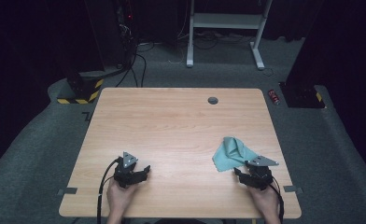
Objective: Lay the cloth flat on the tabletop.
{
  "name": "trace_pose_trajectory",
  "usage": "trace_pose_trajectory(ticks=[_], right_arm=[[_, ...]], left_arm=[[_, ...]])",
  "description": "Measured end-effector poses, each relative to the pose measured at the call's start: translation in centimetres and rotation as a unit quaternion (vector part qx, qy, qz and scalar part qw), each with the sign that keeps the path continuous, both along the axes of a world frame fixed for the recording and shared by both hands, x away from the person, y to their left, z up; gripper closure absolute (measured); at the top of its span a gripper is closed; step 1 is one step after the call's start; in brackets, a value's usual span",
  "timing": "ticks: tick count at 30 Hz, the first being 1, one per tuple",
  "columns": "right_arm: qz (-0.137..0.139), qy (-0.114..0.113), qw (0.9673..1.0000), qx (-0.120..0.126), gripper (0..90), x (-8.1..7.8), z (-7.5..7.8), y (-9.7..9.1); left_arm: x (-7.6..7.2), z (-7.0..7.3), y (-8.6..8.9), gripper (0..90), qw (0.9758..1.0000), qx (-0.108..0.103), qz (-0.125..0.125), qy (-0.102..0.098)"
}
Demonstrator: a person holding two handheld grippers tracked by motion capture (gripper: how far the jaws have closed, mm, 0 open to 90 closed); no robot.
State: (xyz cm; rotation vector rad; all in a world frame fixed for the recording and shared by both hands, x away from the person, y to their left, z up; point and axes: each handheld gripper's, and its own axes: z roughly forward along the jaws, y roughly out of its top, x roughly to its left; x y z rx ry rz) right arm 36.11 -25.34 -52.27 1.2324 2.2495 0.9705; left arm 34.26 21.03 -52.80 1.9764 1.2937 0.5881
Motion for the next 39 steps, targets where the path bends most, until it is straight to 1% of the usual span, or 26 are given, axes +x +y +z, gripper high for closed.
trace_pose_trajectory(ticks=[12,15,19,26,30,31,32,34,35,39], right_arm=[[-0.002,0.0,1.0,0.0,41.2,0.01,0.01,0.01],[-0.011,0.0,0.9999,-0.001,41.3,-0.03,0.01,0.2],[-0.013,0.0,0.9999,-0.001,41.2,0.01,0.01,0.23],[-0.012,0.0,0.9999,-0.001,41.0,0.02,0.01,0.22],[-0.009,-0.005,0.9999,-0.001,43.0,-0.07,0.04,0.28],[-0.007,-0.011,0.9999,0.006,43.4,-0.16,0.08,0.32],[-0.007,-0.013,0.9999,0.008,43.6,-0.19,0.1,0.36],[-0.008,-0.015,0.9998,0.009,44.0,-0.26,0.15,0.44],[-0.007,-0.021,0.9997,0.008,44.7,-0.34,0.22,0.54],[-0.005,-0.018,0.9996,0.02,45.5,-0.33,0.43,0.57]], left_arm=[[0.0,0.01,0.0,29.5,1.0,0.0,-0.001,0.001],[0.0,0.01,0.02,29.3,1.0,-0.001,-0.002,0.002],[0.01,0.01,0.0,29.2,1.0,0.0,-0.002,0.001],[0.01,0.02,0.02,28.9,1.0,0.0,-0.002,0.002],[0.02,0.01,0.0,28.5,1.0,0.001,-0.003,0.001],[0.03,0.01,0.0,28.5,1.0,0.001,-0.004,0.001],[0.03,0.01,0.0,28.5,1.0,0.001,-0.004,0.001],[0.02,0.01,0.0,28.5,1.0,0.001,-0.003,0.001],[0.03,0.01,0.0,28.5,1.0,0.001,-0.004,0.001],[0.03,0.01,0.0,28.5,1.0,0.001,-0.004,0.001]])
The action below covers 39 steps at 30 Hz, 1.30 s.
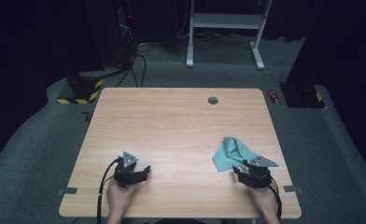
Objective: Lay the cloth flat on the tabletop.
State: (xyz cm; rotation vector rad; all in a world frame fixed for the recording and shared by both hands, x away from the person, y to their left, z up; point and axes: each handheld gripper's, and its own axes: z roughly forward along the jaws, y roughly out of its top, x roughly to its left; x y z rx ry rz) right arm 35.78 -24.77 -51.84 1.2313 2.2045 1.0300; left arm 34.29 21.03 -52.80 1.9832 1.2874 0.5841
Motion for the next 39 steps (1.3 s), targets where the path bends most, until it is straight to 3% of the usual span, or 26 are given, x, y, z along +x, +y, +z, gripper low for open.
trace_pose_trajectory(ticks=[10,21,33,35,39], right_arm=[[0.009,0.007,0.9999,0.004,46.9,0.5,0.4,0.6],[0.03,-0.005,0.9995,0.006,47.5,1.6,1.4,2.1],[0.014,-0.007,0.9997,-0.018,48.6,3.8,1.8,3.7],[0.003,-0.007,0.9995,-0.032,51.5,4.5,1.7,4.0],[-0.007,-0.004,0.9993,-0.035,57.2,5.0,1.4,4.2]], left_arm=[[0.0,0.0,0.0,28.5,1.0,0.0,0.0,0.0],[0.0,0.0,0.0,28.5,1.0,0.001,0.0,0.001],[0.0,0.0,0.0,28.4,1.0,0.001,-0.001,0.0],[0.0,0.0,0.0,28.4,1.0,0.001,0.0,0.0],[0.0,0.0,0.0,28.4,1.0,0.001,0.0,0.001]])
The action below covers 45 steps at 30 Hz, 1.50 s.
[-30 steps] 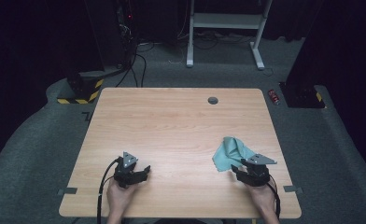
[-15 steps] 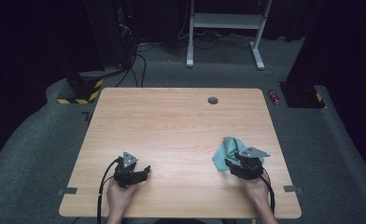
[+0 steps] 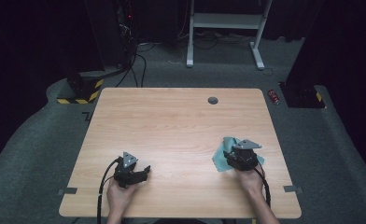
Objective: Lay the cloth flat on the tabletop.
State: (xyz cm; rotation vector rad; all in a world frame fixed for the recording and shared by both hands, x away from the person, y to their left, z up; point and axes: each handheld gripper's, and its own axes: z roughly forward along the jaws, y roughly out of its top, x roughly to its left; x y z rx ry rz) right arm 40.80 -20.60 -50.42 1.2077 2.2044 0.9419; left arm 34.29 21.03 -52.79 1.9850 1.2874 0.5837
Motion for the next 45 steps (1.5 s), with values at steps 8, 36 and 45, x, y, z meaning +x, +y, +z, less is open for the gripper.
trace_pose_trajectory(ticks=[8,36,45], right_arm=[[-0.005,0.016,0.9997,-0.017,85.3,0.5,-0.8,0.3],[0.12,0.012,0.9925,0.017,89.1,0.7,1.1,7.8],[0.166,0.02,0.9853,0.036,89.0,0.8,1.6,11.1]], left_arm=[[0.0,0.0,0.0,28.4,1.0,0.0,0.0,0.0],[0.0,0.0,0.0,28.4,1.0,0.001,-0.001,0.0],[0.0,0.0,0.0,28.4,1.0,0.002,-0.002,-0.001]])
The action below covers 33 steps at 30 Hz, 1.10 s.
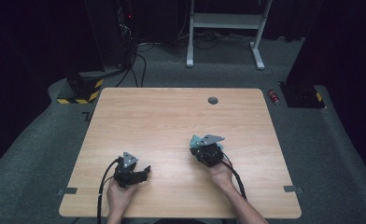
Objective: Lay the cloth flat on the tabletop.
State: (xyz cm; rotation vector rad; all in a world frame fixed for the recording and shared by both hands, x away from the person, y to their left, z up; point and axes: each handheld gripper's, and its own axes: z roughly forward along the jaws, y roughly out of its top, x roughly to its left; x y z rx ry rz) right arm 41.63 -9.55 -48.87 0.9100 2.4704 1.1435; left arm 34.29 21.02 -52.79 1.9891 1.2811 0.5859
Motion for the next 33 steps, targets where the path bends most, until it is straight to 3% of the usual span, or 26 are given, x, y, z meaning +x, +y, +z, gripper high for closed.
trace_pose_trajectory(ticks=[14,27,33], right_arm=[[0.063,0.006,0.9978,0.022,89.0,-0.1,0.8,5.4],[0.1,0.015,0.9945,0.028,88.4,-0.7,0.7,8.5],[0.106,0.03,0.9937,0.022,77.2,-0.6,0.1,8.7]], left_arm=[[0.0,0.0,0.0,28.4,1.0,0.0,-0.001,0.0],[0.0,0.0,0.0,28.4,1.0,-0.002,0.001,-0.001],[0.0,0.0,-0.1,28.4,1.0,-0.002,0.001,0.0]])
